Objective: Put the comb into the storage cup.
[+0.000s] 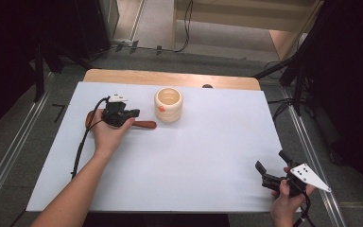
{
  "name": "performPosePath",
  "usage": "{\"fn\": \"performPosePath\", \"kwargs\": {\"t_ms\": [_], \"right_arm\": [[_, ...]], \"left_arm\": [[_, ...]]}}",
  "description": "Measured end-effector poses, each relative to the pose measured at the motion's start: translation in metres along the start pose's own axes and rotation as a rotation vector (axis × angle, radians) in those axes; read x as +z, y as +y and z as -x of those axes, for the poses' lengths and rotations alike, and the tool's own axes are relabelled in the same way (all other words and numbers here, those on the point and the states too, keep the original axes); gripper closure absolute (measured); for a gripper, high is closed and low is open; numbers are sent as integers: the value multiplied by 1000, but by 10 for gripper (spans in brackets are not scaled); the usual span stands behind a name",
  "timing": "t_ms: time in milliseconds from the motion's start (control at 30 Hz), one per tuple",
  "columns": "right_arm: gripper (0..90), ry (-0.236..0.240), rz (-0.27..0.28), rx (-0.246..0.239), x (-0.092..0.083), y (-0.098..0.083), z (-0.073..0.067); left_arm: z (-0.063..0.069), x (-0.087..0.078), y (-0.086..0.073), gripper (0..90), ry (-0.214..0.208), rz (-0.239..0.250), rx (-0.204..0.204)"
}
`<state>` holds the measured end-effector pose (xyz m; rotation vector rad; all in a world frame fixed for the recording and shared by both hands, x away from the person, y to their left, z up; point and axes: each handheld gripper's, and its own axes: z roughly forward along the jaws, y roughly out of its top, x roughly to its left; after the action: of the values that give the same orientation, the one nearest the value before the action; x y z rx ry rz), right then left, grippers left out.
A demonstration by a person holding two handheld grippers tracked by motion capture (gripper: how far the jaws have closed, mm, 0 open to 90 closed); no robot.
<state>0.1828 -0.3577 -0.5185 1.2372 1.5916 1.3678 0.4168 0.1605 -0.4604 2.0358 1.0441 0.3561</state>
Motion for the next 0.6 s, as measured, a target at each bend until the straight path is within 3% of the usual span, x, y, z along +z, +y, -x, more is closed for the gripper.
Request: {"fn": "performPosePath", "kwargs": {"t_ms": [267,433,600], "right_arm": [[0,-1,2,-1,1,0,0],[0,0,2,1,0,0,1],[0,0,2,0,1,0,1]], "left_arm": [[0,19,2,900,-2,-52,-38],[2,30,0,900,-26,-72,-64],[4,40,-4,900,-13,-108,-75]]}}
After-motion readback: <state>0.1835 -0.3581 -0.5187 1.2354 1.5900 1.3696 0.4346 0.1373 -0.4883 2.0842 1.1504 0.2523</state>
